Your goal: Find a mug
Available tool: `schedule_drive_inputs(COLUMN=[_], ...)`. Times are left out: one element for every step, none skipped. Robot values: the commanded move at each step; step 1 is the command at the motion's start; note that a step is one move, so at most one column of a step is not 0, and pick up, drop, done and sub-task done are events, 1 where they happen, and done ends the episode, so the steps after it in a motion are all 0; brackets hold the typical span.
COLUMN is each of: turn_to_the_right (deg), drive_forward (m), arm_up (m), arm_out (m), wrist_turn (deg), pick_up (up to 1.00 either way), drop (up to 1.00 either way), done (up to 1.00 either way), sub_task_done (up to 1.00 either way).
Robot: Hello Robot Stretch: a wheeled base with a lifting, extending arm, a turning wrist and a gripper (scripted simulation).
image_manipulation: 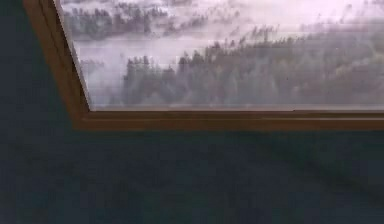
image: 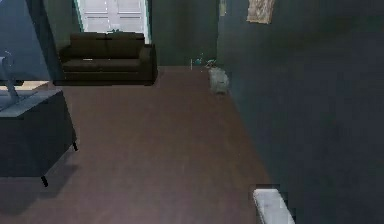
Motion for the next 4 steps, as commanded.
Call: schedule_drive_inputs(turn_to_the_right=[-15.0, 0.0, -3.0, 0.0], drive_forward=[0.00, 1.00, 0.00, 1.00], arm_up=[0.00, 0.00, 0.00, 0.00], arm_out=[0.00, 0.00, 0.00, 0.00], wrist_turn=[0.0, 0.0, 0.0, 0.0], pick_up=[0.00, 0.00, 0.00, 0.00], drop=[0.00, 0.00, 0.00, 0.00], done=[0.00, 0.00, 0.00, 0.00], sub_task_done=[0.00, 0.00, 0.00, 0.00])
